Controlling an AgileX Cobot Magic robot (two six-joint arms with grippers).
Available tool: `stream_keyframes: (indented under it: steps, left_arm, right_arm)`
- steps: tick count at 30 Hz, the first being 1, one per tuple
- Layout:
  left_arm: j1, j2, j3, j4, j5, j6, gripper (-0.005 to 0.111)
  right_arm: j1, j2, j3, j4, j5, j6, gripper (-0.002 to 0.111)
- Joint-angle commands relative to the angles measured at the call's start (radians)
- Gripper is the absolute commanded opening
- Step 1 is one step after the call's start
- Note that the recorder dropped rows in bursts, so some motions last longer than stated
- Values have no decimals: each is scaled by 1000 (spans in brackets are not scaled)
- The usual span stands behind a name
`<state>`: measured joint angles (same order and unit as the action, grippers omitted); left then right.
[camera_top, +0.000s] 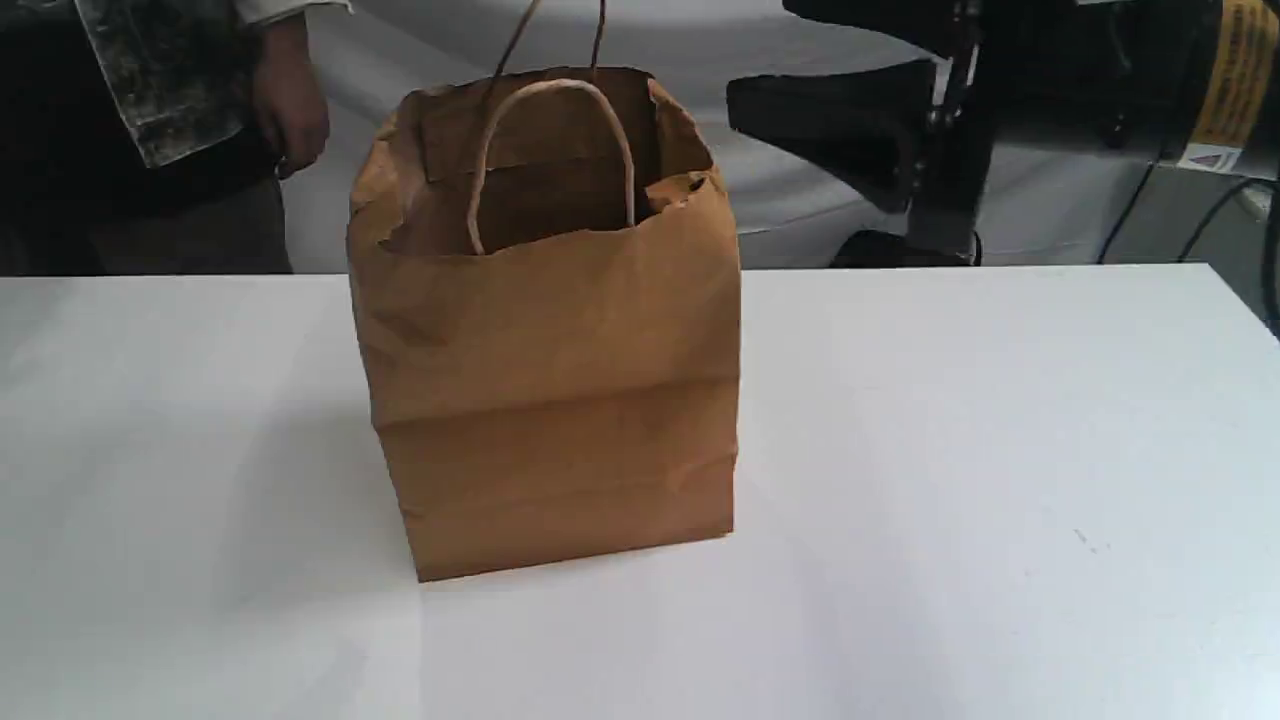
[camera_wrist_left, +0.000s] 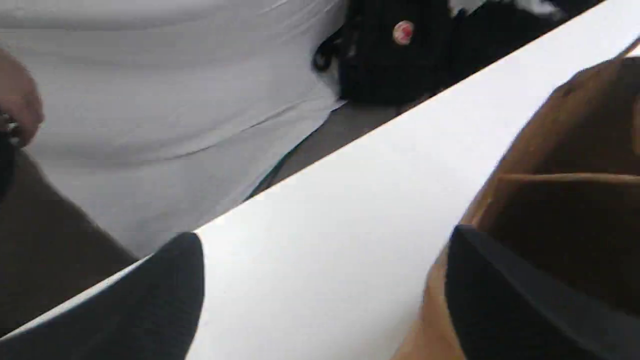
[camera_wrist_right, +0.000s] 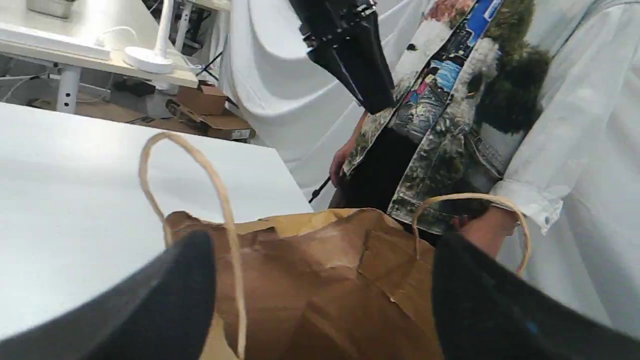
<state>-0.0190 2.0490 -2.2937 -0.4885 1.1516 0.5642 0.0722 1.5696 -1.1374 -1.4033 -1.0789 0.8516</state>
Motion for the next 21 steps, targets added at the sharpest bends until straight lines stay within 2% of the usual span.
stream_keyframes:
  steps: [1,7,13,17,21]
  left_arm:
    - [34,-13,46,-174,11,105,68]
    - [84,-19,121,-125,3,150,68]
    - [181,-83,206,-162,-90,156,68]
    - [263,-185,343,-273,-223,234,68]
    - [322,-321,544,-398,-435,353,68]
  right_arm:
    - [-30,-9,1,43,-3,8,52]
    - [-121,-9,1,127,-2,8,36]
    - [-234,-44,1,124,-2,8,14]
    - [-295,-76,3,98,-2,32,1]
    - [-342,-118,50,120,-2,37,0]
